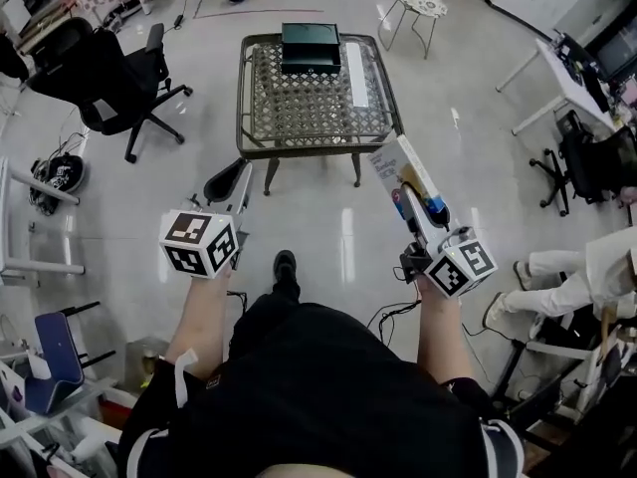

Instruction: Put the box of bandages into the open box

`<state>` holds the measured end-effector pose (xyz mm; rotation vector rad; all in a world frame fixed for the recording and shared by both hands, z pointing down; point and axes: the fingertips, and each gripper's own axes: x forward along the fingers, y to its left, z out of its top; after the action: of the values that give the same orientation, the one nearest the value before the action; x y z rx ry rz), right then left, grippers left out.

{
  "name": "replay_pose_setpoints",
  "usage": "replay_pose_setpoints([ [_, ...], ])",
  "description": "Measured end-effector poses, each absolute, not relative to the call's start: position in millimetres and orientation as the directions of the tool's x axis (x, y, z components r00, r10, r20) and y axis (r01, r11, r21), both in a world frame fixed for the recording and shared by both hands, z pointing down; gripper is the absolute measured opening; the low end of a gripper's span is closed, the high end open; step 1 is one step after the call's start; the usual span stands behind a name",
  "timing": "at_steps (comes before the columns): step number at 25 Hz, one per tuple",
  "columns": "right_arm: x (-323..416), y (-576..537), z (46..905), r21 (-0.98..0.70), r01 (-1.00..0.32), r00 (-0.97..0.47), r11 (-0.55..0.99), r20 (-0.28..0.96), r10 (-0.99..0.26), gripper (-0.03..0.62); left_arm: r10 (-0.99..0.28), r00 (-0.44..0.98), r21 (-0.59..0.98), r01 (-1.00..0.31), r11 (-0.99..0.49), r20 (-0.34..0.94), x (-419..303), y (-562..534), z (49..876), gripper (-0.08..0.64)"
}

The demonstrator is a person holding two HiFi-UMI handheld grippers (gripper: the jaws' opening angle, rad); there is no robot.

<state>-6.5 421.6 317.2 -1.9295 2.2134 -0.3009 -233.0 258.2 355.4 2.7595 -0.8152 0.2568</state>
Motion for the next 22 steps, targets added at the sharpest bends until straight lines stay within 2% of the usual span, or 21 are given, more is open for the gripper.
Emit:
replay_pose_setpoints([
  [9,-9.5,310.2,310.9,-0.289,-0.947,-0.147,0.137,0.014,-0.989,0.087,-0.455,0.858,0.204,-0.502,-0.840,0.237,-206.4,151.5,358.6,0.044],
  [15,1.0,284.2,308.5,-0.297,-0.950,-0.110,0.098,0.024,-0.994,0.087,-0.430,0.874,0.214,-0.475,-0.853,0.226,-199.6,125.9,358.2,0.044],
  [22,11.5,251.0,308.6,-0.299,-0.946,-0.140,0.126,0.024,-0.990,0.087,-0.441,0.868,0.214,-0.487,-0.847,0.229,-193.8,102.5,359.7,0.044],
])
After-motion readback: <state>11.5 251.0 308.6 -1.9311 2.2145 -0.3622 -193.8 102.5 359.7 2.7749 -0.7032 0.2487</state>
